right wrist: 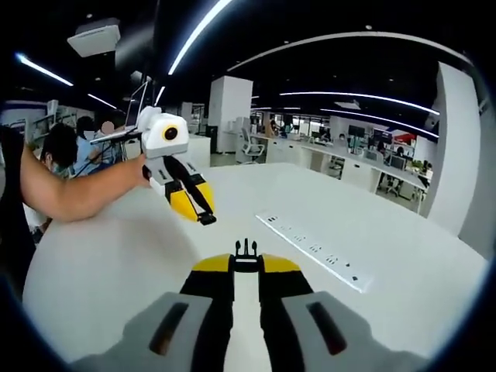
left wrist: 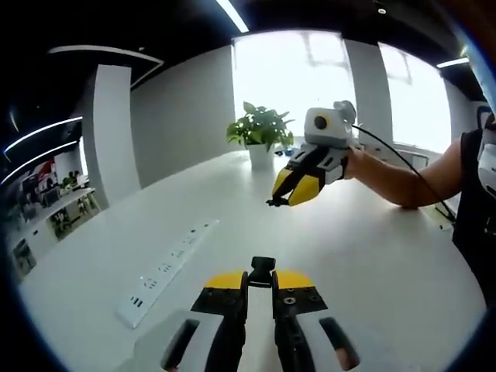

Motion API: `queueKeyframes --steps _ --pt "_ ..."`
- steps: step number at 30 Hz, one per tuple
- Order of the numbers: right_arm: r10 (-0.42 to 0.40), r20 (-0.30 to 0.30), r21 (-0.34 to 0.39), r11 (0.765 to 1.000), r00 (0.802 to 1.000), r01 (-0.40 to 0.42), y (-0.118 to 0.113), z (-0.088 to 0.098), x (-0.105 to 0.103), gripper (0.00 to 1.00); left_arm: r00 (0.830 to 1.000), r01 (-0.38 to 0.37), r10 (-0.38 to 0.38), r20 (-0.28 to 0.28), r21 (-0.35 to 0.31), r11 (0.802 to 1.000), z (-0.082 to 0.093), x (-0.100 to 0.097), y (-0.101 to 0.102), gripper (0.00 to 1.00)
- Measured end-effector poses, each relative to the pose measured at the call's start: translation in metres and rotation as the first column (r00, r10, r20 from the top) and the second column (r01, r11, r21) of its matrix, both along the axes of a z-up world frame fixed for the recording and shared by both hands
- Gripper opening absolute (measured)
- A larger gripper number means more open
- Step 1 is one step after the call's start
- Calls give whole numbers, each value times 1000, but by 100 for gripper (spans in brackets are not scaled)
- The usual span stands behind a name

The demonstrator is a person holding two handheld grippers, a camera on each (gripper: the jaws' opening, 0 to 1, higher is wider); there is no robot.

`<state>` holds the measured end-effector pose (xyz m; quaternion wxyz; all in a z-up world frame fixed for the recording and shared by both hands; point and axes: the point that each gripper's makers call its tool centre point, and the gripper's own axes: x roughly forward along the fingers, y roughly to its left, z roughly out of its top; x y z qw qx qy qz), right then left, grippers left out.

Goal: Snap the two parts of the plastic buckle together until the buckle closes and remains connected.

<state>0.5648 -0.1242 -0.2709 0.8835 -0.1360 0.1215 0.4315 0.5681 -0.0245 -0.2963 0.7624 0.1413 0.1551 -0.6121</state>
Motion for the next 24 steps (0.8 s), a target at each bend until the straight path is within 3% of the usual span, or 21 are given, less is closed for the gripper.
queueKeyframes --steps 24 --pt "41 1 -38 998 999 -41 11 -14 -14 10 998 55 -55 -13 31 998 -10 -19 -3 9"
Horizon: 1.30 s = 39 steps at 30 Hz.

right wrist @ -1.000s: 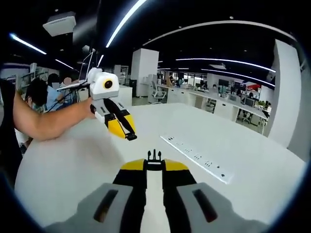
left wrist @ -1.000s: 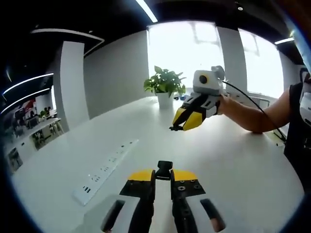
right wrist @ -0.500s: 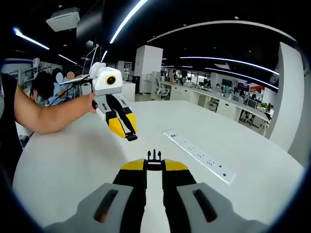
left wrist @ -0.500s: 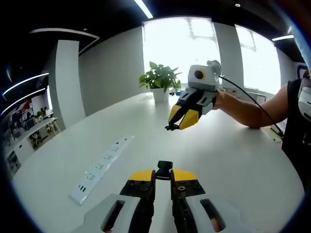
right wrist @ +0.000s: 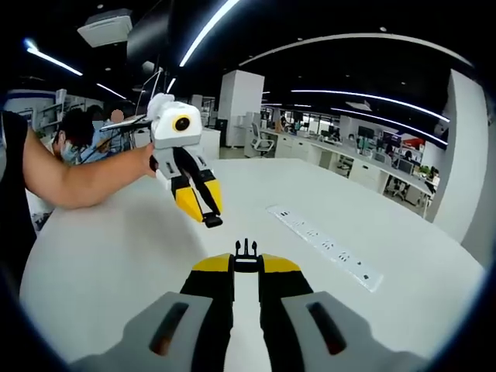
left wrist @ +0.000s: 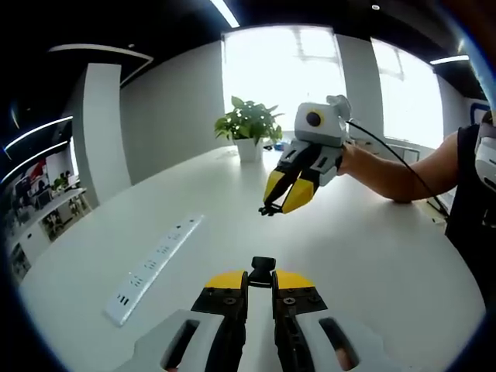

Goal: Snap the two parts of the plastic buckle together until the buckle closes and remains connected.

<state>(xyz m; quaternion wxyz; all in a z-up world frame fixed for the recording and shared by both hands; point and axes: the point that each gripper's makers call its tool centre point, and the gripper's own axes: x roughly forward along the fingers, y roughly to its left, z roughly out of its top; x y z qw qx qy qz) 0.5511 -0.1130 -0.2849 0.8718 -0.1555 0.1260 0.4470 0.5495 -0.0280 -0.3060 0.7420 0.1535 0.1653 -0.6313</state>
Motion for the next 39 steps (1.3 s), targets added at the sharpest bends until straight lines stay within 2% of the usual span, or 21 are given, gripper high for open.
queueKeyframes --steps 10,20,39 --pt "3 -7 -4 1000 1000 -3 0 -2 -9 11 1000 -3 3 -13 -1 1000 -2 -7 1 9" --pt "10 -5 -18 1000 1000 -10 0 -5 -18 11 1000 -6 7 -27 20 1000 -12 -14 3 9" --pt "24 -15 -25 999 1000 -24 7 -11 -29 11 999 -5 5 -36 21 1000 -16 -33 5 9"
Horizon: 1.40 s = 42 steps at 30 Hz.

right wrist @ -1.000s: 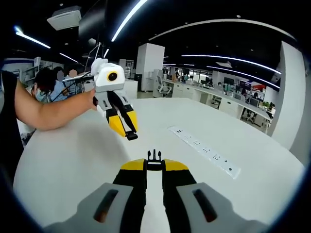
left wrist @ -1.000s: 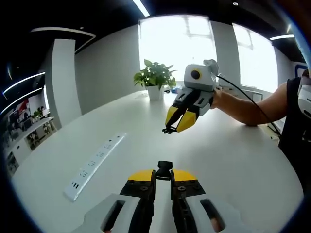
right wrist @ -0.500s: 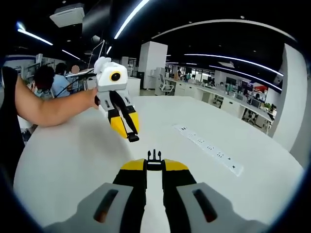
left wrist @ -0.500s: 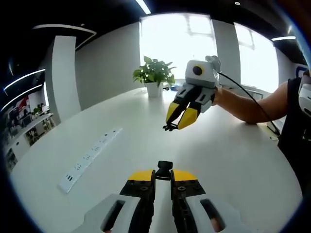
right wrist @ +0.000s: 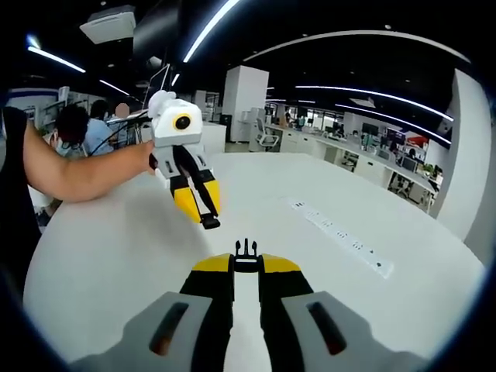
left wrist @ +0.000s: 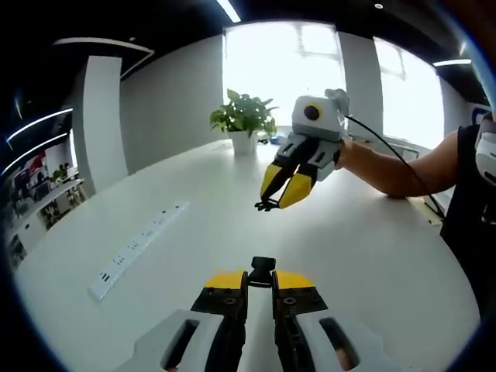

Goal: Snap the two parts of the plastic buckle together until the buckle closes and remains connected.

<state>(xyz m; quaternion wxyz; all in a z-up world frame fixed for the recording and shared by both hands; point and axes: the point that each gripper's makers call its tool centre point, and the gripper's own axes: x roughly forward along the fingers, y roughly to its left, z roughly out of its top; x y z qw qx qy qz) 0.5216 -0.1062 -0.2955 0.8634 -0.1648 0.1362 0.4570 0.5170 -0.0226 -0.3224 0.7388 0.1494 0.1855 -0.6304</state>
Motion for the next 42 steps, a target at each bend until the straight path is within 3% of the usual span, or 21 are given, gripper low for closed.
queueKeyframes --steps 5,42 --pt "1 -1 -6 1000 1000 -1 -1 -3 -3 11 1000 8 -9 19 10 1000 -3 -4 0 9" --pt "19 -7 -18 1000 1000 -19 6 -9 -32 11 1000 11 -11 -2 13 1000 -10 -36 6 9"
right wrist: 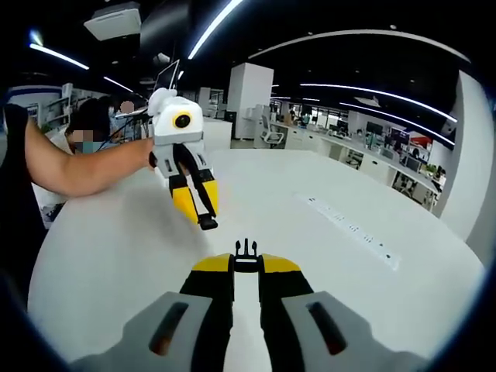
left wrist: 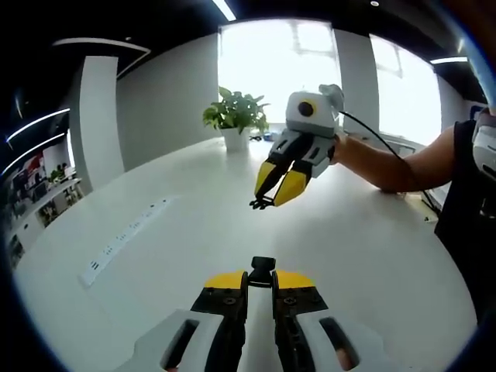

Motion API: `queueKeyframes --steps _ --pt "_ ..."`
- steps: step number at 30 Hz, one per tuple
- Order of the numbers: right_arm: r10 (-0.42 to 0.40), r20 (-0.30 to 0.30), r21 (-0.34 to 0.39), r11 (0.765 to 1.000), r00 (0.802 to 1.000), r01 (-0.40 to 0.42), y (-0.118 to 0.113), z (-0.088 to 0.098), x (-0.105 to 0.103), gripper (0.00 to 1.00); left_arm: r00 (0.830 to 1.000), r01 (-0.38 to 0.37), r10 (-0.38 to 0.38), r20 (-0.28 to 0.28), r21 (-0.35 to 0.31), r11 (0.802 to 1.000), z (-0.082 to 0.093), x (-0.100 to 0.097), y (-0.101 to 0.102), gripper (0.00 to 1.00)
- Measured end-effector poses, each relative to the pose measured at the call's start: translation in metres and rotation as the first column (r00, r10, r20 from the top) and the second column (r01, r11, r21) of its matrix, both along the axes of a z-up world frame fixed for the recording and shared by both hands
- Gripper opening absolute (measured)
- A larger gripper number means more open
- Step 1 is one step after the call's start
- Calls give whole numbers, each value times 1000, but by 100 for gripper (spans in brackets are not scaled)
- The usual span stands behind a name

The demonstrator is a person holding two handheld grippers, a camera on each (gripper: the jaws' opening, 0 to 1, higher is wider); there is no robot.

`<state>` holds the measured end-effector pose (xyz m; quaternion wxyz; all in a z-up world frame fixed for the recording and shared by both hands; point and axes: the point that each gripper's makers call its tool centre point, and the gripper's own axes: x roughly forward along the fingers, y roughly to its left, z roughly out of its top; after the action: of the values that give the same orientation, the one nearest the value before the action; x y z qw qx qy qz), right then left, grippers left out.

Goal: Snap the two parts of the plastic buckle together until the buckle closes and remains connected.

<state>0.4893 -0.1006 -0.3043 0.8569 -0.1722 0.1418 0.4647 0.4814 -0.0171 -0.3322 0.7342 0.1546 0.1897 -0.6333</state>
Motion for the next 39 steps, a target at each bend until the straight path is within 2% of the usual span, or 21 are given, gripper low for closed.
queueKeyframes --steps 31,39 --pt "18 -11 -10 1000 1000 -19 10 -10 -27 11 1000 -2 2 1 -17 1000 1 -23 8 9" --pt "13 -28 0 1000 1000 -13 9 -15 -34 11 1000 -1 1 8 -3 1000 -4 -30 10 9"
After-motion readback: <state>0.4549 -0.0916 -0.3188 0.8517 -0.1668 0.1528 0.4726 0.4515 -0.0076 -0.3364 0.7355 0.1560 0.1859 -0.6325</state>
